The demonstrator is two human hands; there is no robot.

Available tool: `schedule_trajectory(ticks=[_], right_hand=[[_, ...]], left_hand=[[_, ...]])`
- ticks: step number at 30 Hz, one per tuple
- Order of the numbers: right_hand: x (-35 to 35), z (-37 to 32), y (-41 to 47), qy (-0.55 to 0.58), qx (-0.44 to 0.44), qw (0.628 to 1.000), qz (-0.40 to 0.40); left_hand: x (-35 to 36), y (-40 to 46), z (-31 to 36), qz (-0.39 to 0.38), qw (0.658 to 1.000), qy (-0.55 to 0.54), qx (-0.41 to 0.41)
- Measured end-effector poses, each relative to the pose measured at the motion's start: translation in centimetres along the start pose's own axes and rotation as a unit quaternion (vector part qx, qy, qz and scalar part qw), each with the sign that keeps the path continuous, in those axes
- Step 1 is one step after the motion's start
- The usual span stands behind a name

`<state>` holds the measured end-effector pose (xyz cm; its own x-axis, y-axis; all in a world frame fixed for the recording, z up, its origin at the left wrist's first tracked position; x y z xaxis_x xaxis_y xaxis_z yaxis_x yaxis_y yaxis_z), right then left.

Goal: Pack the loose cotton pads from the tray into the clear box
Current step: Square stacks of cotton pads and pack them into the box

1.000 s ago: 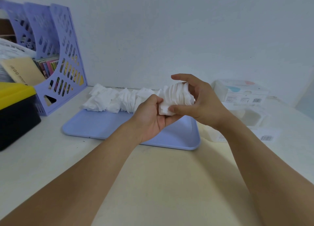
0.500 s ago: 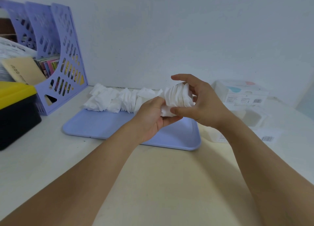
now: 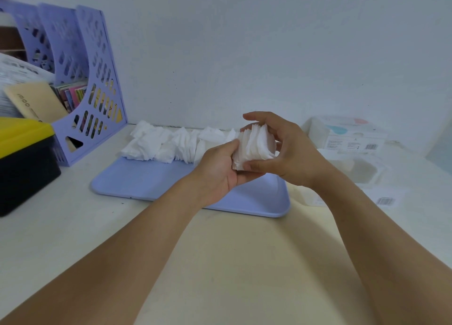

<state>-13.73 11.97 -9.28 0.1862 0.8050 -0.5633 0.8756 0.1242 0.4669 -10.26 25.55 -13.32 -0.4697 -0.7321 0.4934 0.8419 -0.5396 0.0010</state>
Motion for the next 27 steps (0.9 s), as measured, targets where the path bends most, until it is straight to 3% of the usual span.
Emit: schedule_trajectory(ticks=[7,11,13,16,21,25,27], right_hand=[[1.2,0.3,0.0,-0.048,0.000,0.999,-0.022],[1.4,-0.3,-0.2,0.010,0.003,0.997,-0.076],[1.0,-0.9,-0.1,0.112,0.038,0.992,-0.032],[1.8,-0.6,0.2,0.257,0.178,0.947,0.077],[4.0,-1.0,-0.2,0.199,0.200,0.957,0.067],[2.7,-1.2,0.0,0.203,0.176,0.963,0.033],[1.9,-1.5,-0.3,0.072,0.097,0.992,-0.021]], left_hand=[[0.1,0.1,-0.4,-0.021,0.997,0.067,-0.012],[-0.5,0.1,-0.7,-0.009,0.991,0.134,0.005],[-0.8,0.3,-0.4,-0.014,0.997,0.078,0.021],[-0.5,0.3,-0.1,-0.010,1.000,0.016,0.024],[0.3,0.1,-1.5,0.015,0.980,0.197,0.020],[-0.1,0.1,-0.5,0.032,0.989,0.139,0.031],[-0.3,0.1,-0.2,0.010,0.994,0.106,0.010]])
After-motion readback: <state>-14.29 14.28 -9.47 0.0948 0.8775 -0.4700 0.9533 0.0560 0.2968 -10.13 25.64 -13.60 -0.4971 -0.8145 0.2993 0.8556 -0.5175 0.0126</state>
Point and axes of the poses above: each hand's wrist, its own y-axis towards the middle knuckle, its own x-axis out of the palm, z = x × y, the point moved 4 cm from there along y, towards the middle knuckle, and after that the axes turned 3 degrees about x, right-handed, at the moved point
